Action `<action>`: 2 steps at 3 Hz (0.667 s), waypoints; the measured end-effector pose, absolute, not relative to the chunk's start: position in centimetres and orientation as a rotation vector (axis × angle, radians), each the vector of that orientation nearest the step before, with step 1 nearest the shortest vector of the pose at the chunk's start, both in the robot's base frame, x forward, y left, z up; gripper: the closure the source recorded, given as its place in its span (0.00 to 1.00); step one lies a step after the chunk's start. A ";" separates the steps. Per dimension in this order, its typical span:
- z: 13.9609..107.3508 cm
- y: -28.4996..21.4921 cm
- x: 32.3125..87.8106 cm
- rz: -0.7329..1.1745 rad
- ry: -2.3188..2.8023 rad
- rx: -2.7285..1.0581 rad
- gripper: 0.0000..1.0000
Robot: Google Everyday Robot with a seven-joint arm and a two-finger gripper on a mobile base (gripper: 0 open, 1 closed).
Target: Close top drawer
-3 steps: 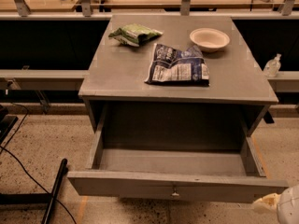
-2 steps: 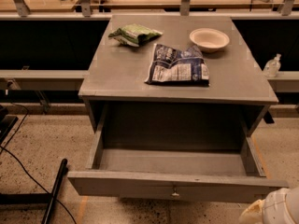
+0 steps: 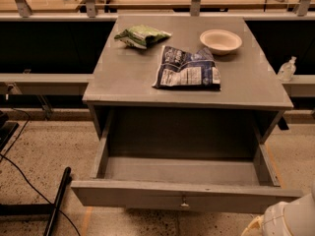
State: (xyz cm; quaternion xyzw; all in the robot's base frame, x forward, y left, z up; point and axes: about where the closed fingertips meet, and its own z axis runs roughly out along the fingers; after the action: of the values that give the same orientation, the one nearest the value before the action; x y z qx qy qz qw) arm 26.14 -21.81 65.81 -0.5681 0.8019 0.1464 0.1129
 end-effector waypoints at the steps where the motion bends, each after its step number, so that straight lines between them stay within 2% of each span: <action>1: 63.1 -18.7 25.9 0.438 2.257 -1.778 1.00; 2: 59.9 -15.4 26.2 0.417 2.182 -1.901 1.00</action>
Offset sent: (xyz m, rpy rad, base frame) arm 0.0081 0.1019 -0.1004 -0.0426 -0.0428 0.3034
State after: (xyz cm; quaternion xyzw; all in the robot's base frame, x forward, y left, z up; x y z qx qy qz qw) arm 26.20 -15.44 59.87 -0.6464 0.7418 0.1418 0.1086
